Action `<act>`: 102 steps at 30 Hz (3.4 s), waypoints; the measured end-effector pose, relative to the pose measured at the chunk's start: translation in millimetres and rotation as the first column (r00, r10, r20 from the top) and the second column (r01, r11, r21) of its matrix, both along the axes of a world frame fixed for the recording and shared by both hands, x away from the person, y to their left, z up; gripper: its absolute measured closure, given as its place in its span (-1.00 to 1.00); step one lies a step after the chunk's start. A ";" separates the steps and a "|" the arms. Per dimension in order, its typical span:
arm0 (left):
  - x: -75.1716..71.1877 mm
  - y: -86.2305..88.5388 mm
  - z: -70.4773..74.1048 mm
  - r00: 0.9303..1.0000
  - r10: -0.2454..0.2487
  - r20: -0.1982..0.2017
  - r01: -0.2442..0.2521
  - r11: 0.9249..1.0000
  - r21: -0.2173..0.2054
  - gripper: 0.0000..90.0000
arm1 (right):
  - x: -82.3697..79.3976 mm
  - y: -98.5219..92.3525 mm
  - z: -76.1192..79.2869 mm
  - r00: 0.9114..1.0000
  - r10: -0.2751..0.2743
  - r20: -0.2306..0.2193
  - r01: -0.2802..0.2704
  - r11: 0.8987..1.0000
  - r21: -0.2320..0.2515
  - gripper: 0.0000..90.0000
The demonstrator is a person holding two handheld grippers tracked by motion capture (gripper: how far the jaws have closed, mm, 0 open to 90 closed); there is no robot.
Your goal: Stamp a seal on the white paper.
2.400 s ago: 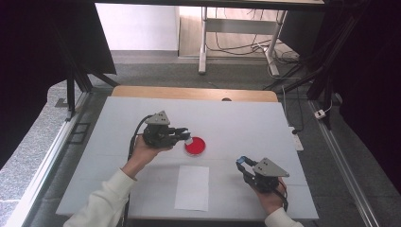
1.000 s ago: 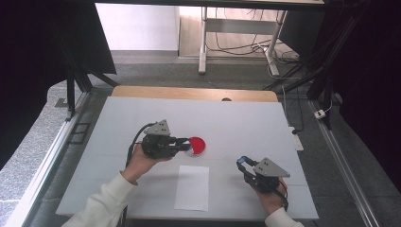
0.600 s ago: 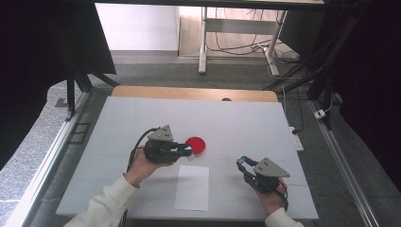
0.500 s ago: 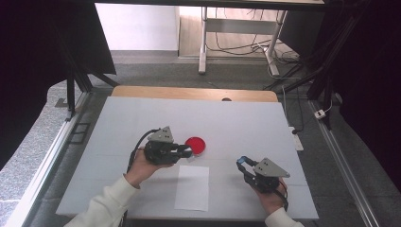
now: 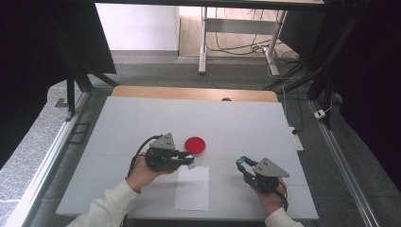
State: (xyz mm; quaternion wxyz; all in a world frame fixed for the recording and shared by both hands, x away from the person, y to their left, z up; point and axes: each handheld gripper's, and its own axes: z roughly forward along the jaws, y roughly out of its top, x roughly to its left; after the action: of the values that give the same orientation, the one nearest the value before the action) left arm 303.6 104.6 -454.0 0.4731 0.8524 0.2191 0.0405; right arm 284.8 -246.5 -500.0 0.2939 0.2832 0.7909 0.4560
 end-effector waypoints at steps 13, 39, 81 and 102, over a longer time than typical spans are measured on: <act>-6.4 -4.8 -16.4 1.000 -0.020 -0.023 0.021 0.999 0.036 0.67 | 0.7 0.7 -0.8 1.000 0.001 -0.005 -0.001 1.000 -0.002 0.46; -8.4 -18.4 -43.1 0.998 -0.036 -0.049 0.041 0.995 0.088 0.67 | 1.1 1.6 -1.6 1.000 0.005 -0.004 -0.005 1.000 -0.001 0.45; -10.1 -23.9 -57.8 0.997 -0.049 -0.061 0.056 0.992 0.111 0.67 | 0.9 1.1 -1.1 1.000 0.003 -0.006 -0.003 1.000 -0.006 0.45; -18.5 -29.6 -55.6 0.998 -0.056 -0.009 0.057 0.980 0.189 0.69 | 0.4 0.9 -0.7 1.000 0.002 -0.003 -0.002 1.000 -0.005 0.45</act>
State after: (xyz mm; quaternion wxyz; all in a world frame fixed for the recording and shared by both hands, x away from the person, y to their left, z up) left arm 285.1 75.0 -509.6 0.3907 0.8993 0.1910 0.0461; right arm 285.2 -245.6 -500.7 0.2928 0.2823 0.7928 0.4539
